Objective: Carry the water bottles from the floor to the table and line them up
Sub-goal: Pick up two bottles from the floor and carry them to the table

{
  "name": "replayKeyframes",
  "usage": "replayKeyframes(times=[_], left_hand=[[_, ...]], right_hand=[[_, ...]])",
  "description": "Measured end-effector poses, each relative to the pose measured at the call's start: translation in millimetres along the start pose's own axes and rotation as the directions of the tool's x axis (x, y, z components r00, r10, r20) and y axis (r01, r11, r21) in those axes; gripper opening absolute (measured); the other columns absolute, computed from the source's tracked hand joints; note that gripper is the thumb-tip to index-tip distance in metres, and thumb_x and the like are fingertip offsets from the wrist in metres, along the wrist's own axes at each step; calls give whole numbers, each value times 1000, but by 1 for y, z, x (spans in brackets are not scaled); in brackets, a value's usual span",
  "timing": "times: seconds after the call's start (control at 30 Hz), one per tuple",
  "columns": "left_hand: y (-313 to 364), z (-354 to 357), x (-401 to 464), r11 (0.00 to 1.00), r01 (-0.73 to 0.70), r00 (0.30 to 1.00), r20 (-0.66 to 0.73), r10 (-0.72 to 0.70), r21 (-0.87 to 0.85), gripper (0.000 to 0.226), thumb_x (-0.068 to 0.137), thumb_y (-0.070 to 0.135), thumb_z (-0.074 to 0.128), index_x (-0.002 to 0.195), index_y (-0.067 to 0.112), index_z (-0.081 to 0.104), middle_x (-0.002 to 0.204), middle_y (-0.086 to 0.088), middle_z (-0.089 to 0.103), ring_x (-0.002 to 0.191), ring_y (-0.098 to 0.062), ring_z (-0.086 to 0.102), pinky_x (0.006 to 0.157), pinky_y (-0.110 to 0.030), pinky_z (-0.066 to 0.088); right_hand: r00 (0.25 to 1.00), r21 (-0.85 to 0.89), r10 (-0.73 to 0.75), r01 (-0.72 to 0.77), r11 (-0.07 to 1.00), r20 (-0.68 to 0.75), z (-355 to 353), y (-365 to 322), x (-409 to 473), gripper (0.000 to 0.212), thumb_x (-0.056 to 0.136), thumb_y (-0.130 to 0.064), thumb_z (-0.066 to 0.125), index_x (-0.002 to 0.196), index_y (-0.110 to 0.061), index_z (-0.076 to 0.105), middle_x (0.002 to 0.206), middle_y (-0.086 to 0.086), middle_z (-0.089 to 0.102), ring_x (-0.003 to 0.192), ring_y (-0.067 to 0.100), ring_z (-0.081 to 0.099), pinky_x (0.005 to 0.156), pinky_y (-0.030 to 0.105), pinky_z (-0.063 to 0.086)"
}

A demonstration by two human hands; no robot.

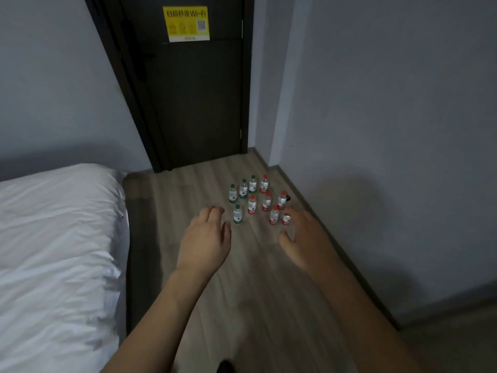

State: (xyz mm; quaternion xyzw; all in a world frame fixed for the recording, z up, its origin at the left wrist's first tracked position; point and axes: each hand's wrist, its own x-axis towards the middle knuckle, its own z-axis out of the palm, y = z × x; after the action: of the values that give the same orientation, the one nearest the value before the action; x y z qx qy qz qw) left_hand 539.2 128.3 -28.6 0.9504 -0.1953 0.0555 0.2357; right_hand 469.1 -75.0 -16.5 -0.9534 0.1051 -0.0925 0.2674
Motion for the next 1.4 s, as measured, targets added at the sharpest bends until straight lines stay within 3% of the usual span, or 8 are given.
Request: replayKeyframes(times=[0.47, 0.7, 0.9, 0.97, 1.03, 1.23, 1.4], left_hand=[[-55, 43, 163, 999, -13, 995, 101, 17, -39, 37, 100, 30, 48, 131, 11, 54, 135, -5, 53, 113, -26, 57, 93, -38, 48], [-46, 81, 280, 997, -82, 986, 145, 79, 14, 38, 101, 35, 43, 133, 17, 50, 136, 0, 50, 111, -21, 58, 89, -31, 47], [-26, 107, 388, 992, -127, 980, 158, 123, 14, 39, 99, 34, 47, 134, 18, 51, 137, 0, 51, 116, -21, 55, 90, -31, 46], [-21, 121, 413, 985, -171, 969, 183, 165, 21, 36, 98, 30, 51, 131, 15, 54, 134, -3, 54, 108, -23, 59, 85, -30, 45], [-15, 138, 439, 980, -198, 955, 227, 193, 0, 34, 98, 27, 52, 128, 13, 55, 132, -4, 54, 105, -23, 60, 84, -32, 48], [-12, 216, 524, 968, -229, 893, 374, 251, -103, 40, 97, 30, 47, 134, 15, 50, 138, -6, 51, 123, -29, 52, 94, -44, 49], [-28, 314, 597, 971, -216, 858, 456, 237, -97, 43, 94, 29, 47, 134, 15, 49, 125, -7, 56, 104, -30, 58, 83, -42, 51]], right_hand=[[991, -33, 133, -133, 991, 9, 44, 20, 152, 42, 86, -16, 61, 128, -11, 57, 131, 6, 56, 121, 24, 52, 100, 34, 41], [980, 33, 199, -200, 979, 13, 54, 59, 263, 39, 87, -26, 61, 125, -17, 57, 125, 1, 58, 106, 21, 58, 87, 36, 48], [964, 120, 265, -261, 958, -19, 44, 93, 349, 39, 84, -28, 63, 122, -18, 59, 122, 3, 58, 97, 22, 59, 87, 35, 47], [952, 113, 306, -302, 946, -19, 43, 111, 368, 41, 85, -29, 63, 124, -20, 57, 126, 3, 56, 103, 23, 58, 87, 34, 47], [931, 93, 366, -364, 927, -6, 45, 133, 386, 42, 88, -32, 58, 128, -20, 55, 130, 4, 53, 113, 24, 55, 89, 35, 46], [873, 20, 479, -483, 876, 92, 67, 204, 456, 42, 89, -29, 59, 129, -20, 53, 124, 4, 56, 110, 22, 56, 83, 25, 40], [849, 8, 508, -514, 857, 148, 119, 273, 525, 33, 87, -25, 57, 119, -16, 57, 110, 7, 61, 96, 25, 60, 76, 27, 44]])
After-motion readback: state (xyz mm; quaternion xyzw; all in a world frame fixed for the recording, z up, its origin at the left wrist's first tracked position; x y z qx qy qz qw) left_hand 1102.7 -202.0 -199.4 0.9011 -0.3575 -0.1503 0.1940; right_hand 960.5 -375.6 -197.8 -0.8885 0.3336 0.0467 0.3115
